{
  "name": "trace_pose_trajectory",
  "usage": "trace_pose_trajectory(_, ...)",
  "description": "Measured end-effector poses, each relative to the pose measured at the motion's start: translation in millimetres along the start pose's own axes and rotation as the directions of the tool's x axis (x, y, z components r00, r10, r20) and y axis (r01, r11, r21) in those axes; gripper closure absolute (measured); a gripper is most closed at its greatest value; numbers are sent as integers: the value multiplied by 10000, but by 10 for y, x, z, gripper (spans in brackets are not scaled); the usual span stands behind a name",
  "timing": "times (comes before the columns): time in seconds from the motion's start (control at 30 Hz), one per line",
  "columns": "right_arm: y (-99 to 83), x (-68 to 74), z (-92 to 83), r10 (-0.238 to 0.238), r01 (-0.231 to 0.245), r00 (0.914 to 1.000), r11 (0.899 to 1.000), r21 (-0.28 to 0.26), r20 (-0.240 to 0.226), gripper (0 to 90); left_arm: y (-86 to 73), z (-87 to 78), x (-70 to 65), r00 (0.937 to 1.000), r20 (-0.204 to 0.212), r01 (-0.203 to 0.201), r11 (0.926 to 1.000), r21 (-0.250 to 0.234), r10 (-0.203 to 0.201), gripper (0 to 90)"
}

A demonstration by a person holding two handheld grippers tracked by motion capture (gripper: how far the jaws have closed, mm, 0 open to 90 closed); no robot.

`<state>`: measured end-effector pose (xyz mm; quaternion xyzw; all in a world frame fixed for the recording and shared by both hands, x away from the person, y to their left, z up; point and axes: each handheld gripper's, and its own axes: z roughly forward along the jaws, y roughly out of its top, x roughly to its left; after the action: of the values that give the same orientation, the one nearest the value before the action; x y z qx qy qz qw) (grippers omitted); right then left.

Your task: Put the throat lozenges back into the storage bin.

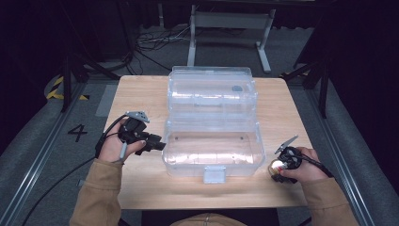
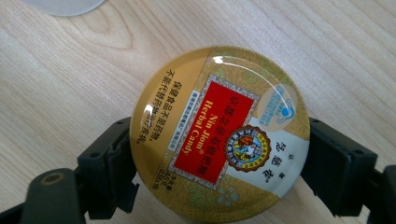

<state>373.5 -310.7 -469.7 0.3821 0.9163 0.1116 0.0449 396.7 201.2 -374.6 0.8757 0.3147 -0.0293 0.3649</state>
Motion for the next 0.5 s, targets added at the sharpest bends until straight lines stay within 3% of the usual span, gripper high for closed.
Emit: trace_pose_trajectory(0.5, 9, -15, -48, 45, -47, 9999, 9999, -160, -112, 200, -7, -10, 9, 10000, 13, 4, 10000, -8, -4, 591)
